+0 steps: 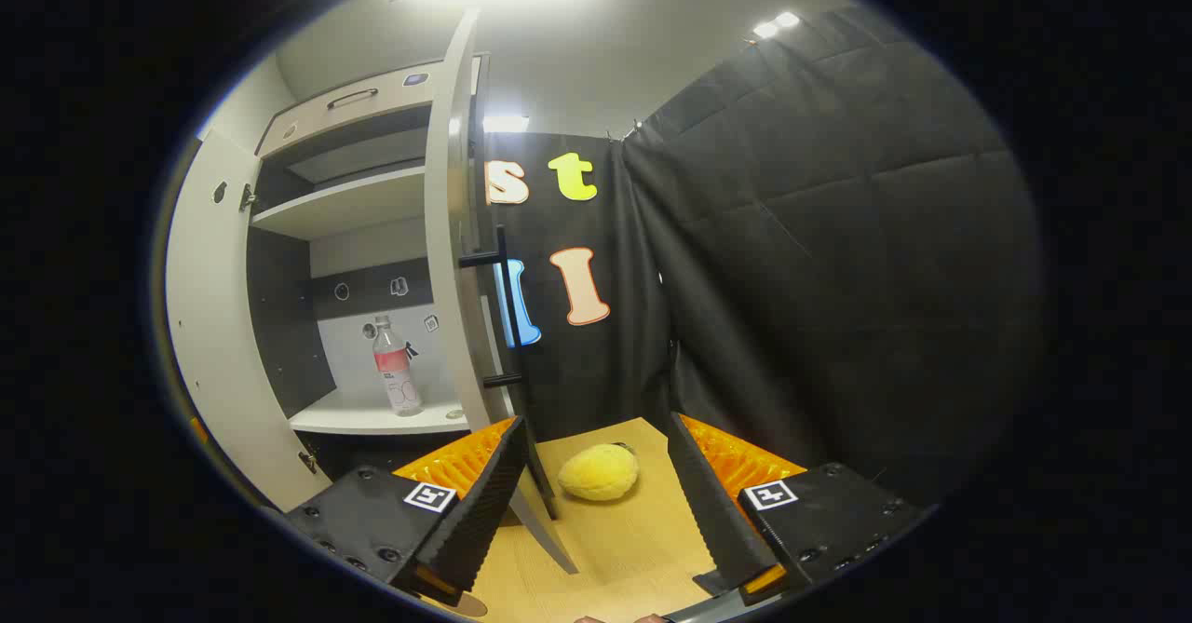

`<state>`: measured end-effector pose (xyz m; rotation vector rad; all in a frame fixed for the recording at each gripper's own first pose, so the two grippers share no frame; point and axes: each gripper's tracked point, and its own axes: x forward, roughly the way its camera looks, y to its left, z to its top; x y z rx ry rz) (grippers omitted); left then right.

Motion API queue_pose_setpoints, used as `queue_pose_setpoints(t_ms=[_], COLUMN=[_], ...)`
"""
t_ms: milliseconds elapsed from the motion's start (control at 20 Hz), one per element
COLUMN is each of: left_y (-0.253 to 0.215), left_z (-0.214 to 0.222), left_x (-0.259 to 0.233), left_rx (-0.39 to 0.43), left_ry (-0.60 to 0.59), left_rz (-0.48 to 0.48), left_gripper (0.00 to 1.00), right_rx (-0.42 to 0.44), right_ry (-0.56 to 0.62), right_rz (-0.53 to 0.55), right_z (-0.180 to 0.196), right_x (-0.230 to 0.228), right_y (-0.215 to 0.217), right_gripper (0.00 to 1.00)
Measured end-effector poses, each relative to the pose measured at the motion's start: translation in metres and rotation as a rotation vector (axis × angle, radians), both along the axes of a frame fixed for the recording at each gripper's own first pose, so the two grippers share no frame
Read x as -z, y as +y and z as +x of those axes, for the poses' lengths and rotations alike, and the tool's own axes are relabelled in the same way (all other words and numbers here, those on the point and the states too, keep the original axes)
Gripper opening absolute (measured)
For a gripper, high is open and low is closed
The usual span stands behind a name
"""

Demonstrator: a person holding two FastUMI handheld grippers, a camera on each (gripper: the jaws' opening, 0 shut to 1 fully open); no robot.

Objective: Grasp the bottle in the cabinet with the left hand and place it on the coaster, then close the right door with the right hand and the left door with the left hand.

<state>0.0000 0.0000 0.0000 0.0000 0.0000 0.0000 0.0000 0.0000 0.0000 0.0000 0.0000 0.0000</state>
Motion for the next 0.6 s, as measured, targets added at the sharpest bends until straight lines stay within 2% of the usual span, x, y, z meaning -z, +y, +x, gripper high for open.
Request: queue_pose_setpoints(t_ms=[50, 200, 300, 400, 600], left_y=[-0.002, -0.005, -0.006, -0.006, -0.002], left_z=[0.001, 0.001, 0.0, -0.001, -0.012], left_x=[0.0, 0.001, 0.001, 0.002, 0.003], left_rx=[0.0, 0.003, 0.002, -0.003, -0.022], left_ry=[-0.003, 0.003, 0.006, 0.011, 0.017], left_rz=[-0.011, -0.031, -0.02, -0.01, -0.005], left_gripper=[0.91, 0.91, 0.91, 0.92, 0.92], right_rx=[0.007, 0.018, 0.023, 0.022, 0.015], right_ry=[0.005, 0.01, 0.012, 0.012, 0.015], right_rz=[0.0, -0.003, -0.003, -0.002, 0.003], right_z=[0.002, 0.0, 0.001, 0.0, -0.002], right_x=[0.001, 0.004, 0.006, 0.008, 0.013], right_y=[-0.008, -0.019, -0.021, -0.023, -0.02], right_gripper=[0.96, 0.96, 0.93, 0.96, 0.96])
